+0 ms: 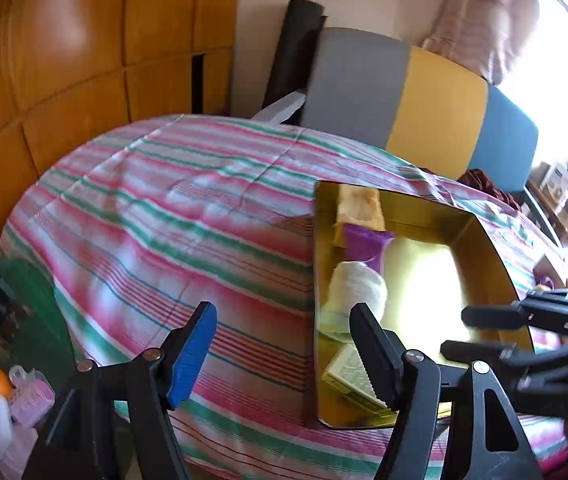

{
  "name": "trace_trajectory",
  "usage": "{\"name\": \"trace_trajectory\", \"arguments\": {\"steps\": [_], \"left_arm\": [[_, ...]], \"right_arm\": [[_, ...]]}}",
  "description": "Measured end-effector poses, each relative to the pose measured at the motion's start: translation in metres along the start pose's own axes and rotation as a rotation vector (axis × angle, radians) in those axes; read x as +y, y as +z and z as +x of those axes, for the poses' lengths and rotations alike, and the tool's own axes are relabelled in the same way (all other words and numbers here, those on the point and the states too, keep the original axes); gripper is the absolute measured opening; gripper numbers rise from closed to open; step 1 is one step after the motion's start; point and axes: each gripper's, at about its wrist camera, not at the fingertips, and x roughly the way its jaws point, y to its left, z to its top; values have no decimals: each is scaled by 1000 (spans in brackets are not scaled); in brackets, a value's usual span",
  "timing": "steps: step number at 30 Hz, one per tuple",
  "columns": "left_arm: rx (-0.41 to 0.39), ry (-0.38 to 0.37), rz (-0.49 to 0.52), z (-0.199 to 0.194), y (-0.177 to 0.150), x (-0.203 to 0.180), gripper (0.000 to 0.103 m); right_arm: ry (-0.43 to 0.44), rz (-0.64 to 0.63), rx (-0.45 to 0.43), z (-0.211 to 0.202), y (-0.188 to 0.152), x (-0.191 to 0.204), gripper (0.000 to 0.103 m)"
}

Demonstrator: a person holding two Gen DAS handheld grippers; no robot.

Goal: Organize objects
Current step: 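Carry the green-white box to the tray and release it with the right gripper, then move both tools back toward the remaining items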

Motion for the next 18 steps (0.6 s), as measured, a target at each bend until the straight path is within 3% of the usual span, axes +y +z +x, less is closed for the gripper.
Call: {"name": "trace_trajectory", "arguments": {"steps": [18], "left_arm": [[-7,-79,238,-10,-8,-102,75]], "right_arm": [[-277,388,-176,-108,-75,-170,44]]}}
